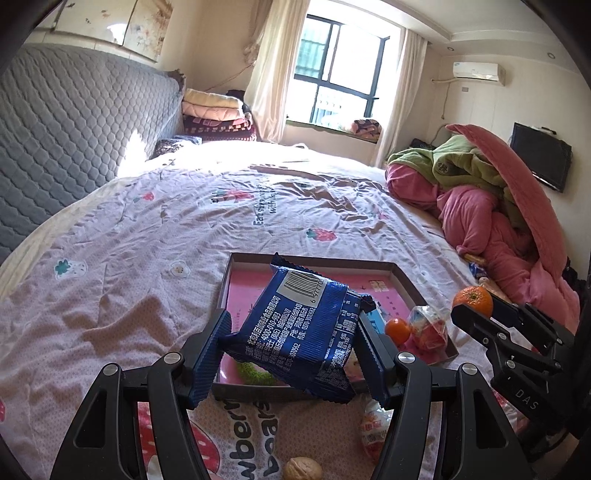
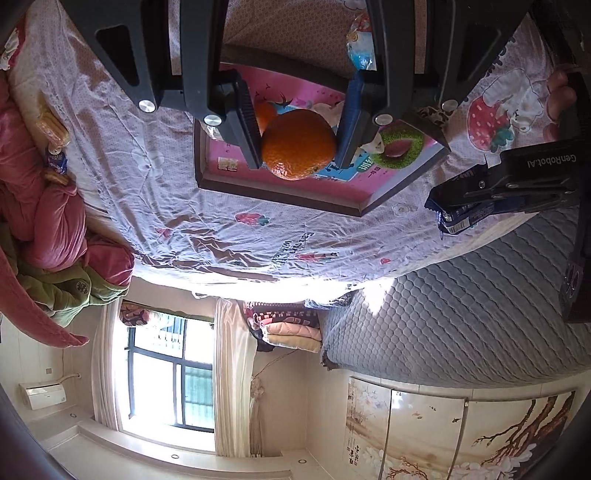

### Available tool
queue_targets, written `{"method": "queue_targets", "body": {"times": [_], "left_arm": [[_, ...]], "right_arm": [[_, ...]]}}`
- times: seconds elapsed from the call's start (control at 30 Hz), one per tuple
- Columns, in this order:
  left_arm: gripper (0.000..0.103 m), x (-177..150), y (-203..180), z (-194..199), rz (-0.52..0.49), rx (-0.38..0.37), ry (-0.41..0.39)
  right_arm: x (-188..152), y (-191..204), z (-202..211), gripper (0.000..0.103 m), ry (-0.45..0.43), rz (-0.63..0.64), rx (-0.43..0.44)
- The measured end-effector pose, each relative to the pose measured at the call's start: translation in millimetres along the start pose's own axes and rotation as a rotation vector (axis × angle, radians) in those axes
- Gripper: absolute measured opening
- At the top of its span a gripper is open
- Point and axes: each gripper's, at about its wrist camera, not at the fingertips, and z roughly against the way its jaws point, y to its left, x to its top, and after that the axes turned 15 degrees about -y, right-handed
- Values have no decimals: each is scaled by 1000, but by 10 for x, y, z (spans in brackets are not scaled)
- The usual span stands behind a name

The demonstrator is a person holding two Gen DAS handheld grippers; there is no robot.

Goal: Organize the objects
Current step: 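Carry the packet over the tray with the left tool while the right tool carries the orange, then lower the packet into the tray with the left tool while the right tool lowers the orange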

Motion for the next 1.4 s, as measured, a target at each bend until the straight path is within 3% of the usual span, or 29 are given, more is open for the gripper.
{"method": "queue_targets", "body": {"times": [0.67,1.4], "left_arm": [[67,182,-22,-257,-5,10,-19],[67,-317,-68,-574,-35,7,84]], "right_arm": [[230,-74,-228,41,-36,8,-1],[-250,-32,-492,41,125,7,21]]}}
